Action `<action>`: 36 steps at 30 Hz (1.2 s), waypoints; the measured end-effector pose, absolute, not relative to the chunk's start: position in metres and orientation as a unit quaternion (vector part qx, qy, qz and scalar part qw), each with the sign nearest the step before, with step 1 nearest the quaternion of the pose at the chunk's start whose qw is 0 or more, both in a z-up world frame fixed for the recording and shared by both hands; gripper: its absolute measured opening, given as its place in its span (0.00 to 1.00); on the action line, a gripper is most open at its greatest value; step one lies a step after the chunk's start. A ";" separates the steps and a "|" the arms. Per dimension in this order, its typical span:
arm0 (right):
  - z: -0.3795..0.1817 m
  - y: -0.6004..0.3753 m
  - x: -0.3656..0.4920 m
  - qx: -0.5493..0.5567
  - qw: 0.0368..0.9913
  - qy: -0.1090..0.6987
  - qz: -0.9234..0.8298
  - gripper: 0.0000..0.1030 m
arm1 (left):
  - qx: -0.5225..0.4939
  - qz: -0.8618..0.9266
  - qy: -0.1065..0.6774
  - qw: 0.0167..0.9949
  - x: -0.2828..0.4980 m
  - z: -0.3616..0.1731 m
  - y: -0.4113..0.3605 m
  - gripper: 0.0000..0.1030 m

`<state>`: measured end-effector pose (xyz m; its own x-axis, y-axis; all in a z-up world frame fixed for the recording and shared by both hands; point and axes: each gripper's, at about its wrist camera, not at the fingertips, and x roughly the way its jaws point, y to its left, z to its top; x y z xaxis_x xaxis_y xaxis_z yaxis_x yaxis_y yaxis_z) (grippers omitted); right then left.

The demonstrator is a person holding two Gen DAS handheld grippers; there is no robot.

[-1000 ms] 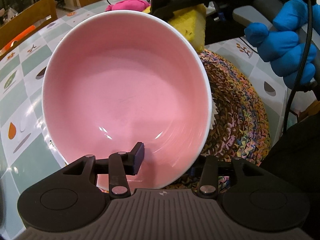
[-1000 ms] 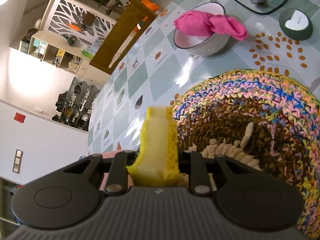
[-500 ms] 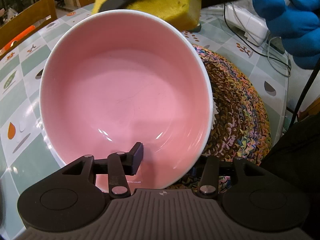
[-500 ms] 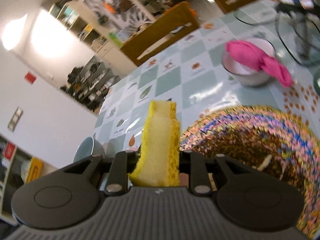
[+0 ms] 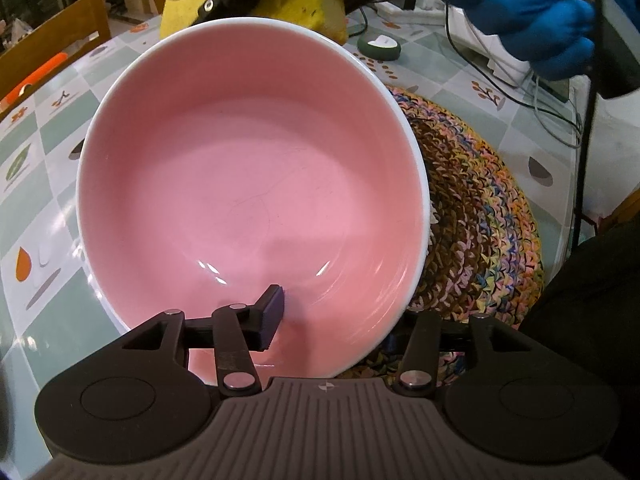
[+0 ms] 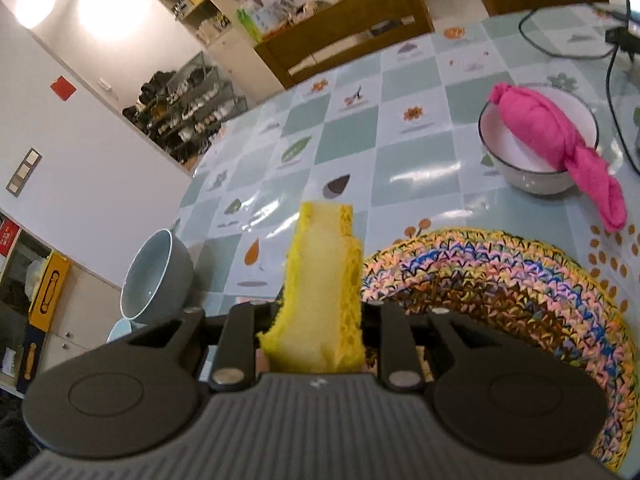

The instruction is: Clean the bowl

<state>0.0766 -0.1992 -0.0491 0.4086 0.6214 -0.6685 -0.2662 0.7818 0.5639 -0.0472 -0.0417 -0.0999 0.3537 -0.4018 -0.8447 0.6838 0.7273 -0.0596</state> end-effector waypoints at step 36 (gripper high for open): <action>-0.086 -0.256 -0.007 0.295 0.807 0.480 0.175 0.24 | 0.143 -0.318 0.467 0.813 -0.044 -0.099 -0.045 0.50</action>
<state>-0.0066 -0.2562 -0.0865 0.4772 0.5665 -0.6719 0.0013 0.7641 0.6451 -0.0439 -0.0448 -0.0988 0.3630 -0.3834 -0.8493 0.6494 0.7577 -0.0644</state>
